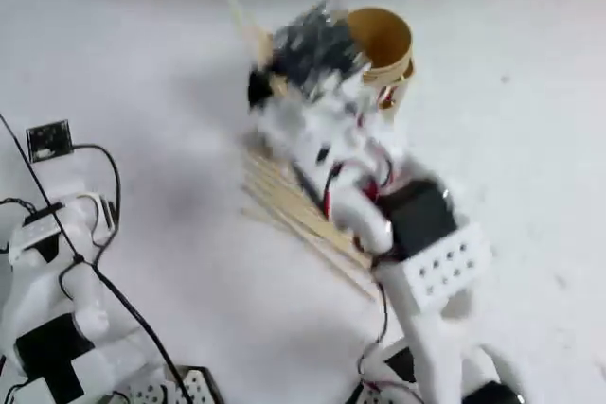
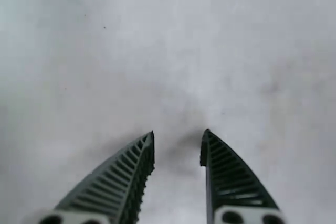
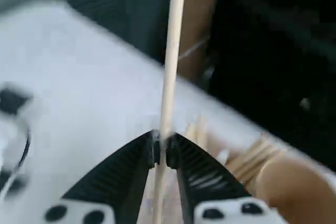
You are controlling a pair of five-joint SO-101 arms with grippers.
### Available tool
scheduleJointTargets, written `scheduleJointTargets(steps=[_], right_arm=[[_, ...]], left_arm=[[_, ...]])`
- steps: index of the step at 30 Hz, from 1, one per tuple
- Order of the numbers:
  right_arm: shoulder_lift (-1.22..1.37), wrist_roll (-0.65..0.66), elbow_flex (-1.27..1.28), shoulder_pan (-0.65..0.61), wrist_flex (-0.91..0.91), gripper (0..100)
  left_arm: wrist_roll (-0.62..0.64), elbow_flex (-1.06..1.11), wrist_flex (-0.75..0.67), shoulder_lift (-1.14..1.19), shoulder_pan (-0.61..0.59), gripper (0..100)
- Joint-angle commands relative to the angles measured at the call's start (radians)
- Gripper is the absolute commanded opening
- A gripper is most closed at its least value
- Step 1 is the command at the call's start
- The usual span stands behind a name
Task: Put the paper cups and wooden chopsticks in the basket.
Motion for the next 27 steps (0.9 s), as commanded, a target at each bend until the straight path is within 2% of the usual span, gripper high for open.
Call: scheduleJointTargets(steps=[1,11,19,21,25,27], right_arm=[[0.130,-0.041,-0.206,0.070,-0.105,1.6],[0.367,-0.037,-0.265,0.093,-0.340,1.8],[0.386,-0.037,-0.265,0.093,-0.352,2.1],[0.386,-0.040,-0.267,0.093,-0.349,5.9],[0.386,-0.043,-0.270,0.091,-0.328,21.4],[0.384,-0.043,-0.273,0.091,-0.308,24.6]], left_arm=[[0.008,-0.002,-0.011,-0.007,-0.012,16],[0.006,-0.002,-0.011,-0.007,-0.012,16],[0.006,-0.002,-0.011,-0.007,-0.012,16],[0.006,-0.002,-0.011,-0.007,-0.012,16],[0.006,-0.002,-0.011,-0.007,-0.012,16],[0.006,-0.002,-0.011,-0.007,-0.012,16]])
